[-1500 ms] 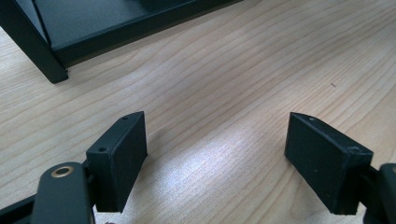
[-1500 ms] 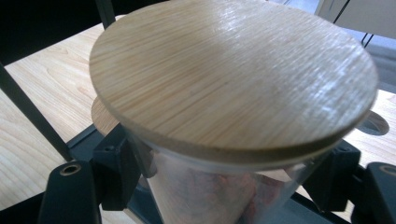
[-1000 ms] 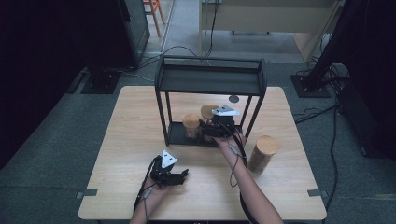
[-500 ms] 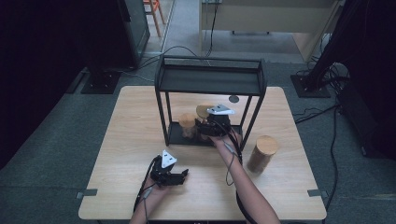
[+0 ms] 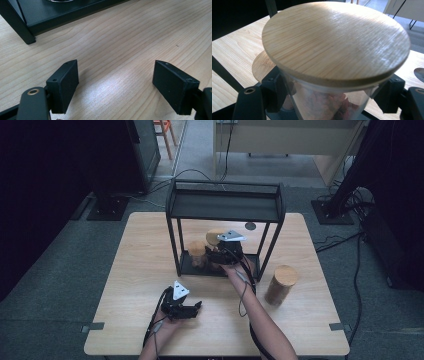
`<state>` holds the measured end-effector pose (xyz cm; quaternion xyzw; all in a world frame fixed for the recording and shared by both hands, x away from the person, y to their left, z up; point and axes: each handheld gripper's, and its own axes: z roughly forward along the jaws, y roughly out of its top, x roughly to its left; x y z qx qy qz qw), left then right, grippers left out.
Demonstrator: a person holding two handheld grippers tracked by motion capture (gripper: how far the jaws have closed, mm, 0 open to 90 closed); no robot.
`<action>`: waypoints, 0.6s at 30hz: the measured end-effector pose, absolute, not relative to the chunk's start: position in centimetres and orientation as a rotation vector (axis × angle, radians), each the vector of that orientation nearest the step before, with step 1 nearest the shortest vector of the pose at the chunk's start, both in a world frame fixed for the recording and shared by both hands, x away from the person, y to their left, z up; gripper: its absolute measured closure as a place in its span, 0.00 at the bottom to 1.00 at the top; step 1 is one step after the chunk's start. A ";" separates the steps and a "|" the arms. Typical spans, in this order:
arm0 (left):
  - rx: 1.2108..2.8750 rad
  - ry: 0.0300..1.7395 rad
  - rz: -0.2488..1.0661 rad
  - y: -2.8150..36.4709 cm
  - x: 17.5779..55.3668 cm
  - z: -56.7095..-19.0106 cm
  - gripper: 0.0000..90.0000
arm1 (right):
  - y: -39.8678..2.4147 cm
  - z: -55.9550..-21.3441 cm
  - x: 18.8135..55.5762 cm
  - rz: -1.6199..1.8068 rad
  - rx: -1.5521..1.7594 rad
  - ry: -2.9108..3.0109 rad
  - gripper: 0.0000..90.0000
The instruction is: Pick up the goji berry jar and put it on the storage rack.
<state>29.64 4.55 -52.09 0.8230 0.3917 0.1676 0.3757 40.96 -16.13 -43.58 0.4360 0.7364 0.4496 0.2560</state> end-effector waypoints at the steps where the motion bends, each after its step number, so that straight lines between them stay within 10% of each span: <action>1: 2.108 1.002 0.429 4.6 29.6 -52.1 0.24 | -16.1 -43.7 41.0 1.221 1.184 1.998 0.28; 18: 2.110 1.000 0.436 4.5 29.6 -52.1 0.24 | -16.4 -43.7 41.0 1.250 1.159 2.008 0.23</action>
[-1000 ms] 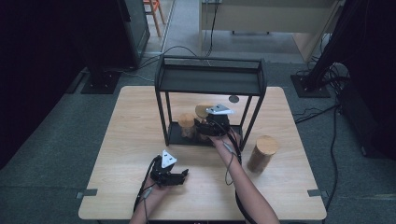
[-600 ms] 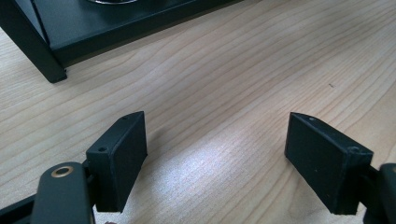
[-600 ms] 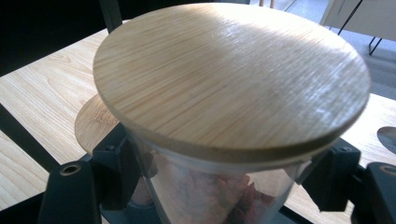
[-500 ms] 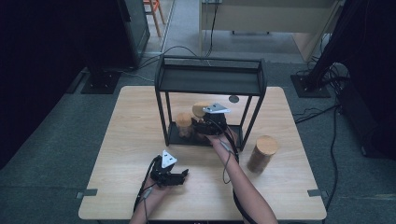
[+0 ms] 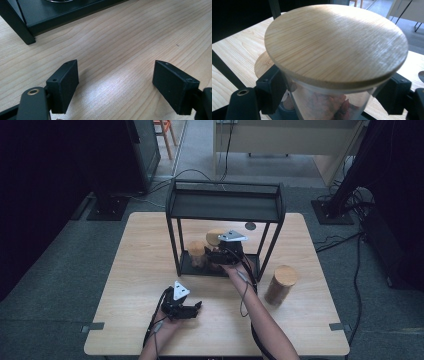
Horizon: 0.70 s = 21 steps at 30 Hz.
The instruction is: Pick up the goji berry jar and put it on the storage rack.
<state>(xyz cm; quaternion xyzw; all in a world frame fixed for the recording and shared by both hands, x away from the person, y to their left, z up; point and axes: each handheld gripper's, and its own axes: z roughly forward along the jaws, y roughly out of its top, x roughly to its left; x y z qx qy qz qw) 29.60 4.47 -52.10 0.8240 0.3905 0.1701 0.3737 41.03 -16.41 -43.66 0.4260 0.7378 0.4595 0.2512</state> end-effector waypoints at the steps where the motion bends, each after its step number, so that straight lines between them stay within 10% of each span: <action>1: 2.112 0.999 0.436 4.5 29.6 -52.1 0.24 | -16.4 -43.7 41.0 1.244 1.160 2.006 0.23; 21: 2.118 0.997 0.442 4.4 29.6 -52.1 0.24 | -17.5 -43.7 40.3 1.262 1.211 2.036 0.21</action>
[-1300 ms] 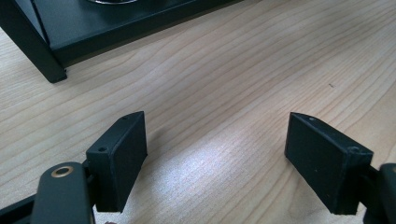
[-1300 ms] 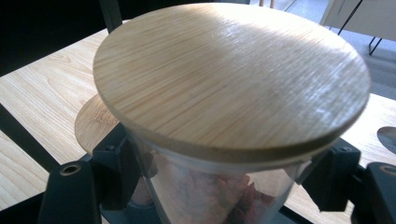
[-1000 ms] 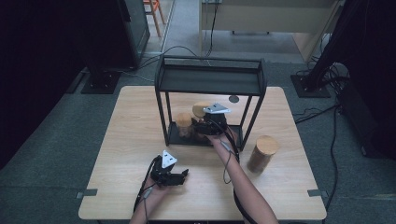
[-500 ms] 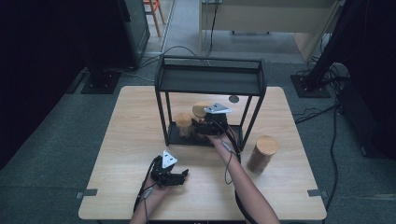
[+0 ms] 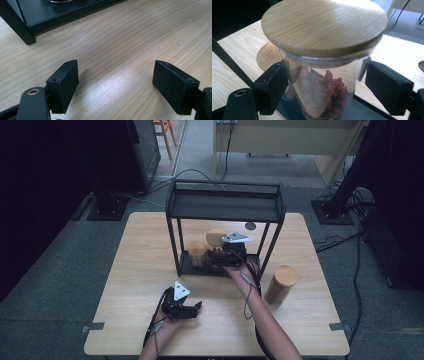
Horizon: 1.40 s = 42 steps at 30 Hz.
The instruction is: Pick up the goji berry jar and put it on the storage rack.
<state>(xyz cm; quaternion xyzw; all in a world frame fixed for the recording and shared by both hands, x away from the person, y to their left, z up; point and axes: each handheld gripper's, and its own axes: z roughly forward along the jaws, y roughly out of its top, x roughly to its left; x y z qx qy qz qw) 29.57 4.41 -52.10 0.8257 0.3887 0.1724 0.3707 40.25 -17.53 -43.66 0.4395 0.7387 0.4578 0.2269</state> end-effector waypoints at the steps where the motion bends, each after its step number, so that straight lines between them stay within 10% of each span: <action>1: 2.116 0.997 0.442 4.4 29.6 -52.1 0.24 | -17.6 -43.6 40.2 1.267 1.215 2.038 0.21; 42: 2.116 0.996 0.444 4.4 29.6 -52.1 0.24 | -19.4 -42.4 37.3 1.158 1.230 2.163 0.21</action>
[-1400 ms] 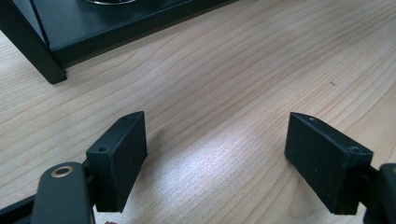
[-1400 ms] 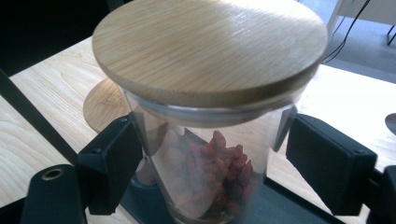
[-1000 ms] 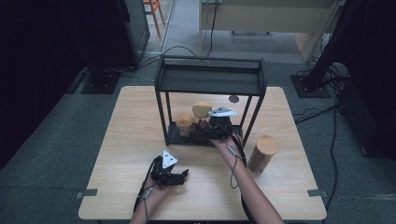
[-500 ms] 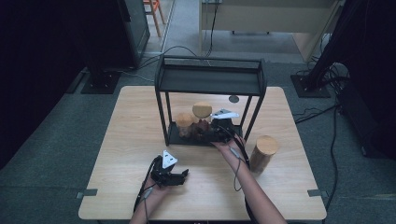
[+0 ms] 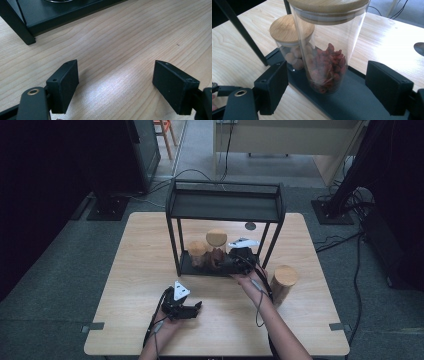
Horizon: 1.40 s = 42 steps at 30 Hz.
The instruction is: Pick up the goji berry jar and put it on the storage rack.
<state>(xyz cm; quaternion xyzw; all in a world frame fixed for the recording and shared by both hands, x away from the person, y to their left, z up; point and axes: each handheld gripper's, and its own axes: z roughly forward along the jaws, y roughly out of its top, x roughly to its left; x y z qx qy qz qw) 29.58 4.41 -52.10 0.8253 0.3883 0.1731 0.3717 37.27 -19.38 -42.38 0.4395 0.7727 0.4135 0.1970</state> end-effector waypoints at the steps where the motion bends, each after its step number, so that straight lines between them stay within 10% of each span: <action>1: 2.115 0.995 0.443 4.4 29.6 -52.1 0.24 | -19.4 -42.4 37.2 1.154 1.230 2.165 0.21; 42: 2.114 0.997 0.439 4.5 29.6 -52.1 0.24 | -21.3 -40.4 34.3 1.073 1.062 2.330 0.21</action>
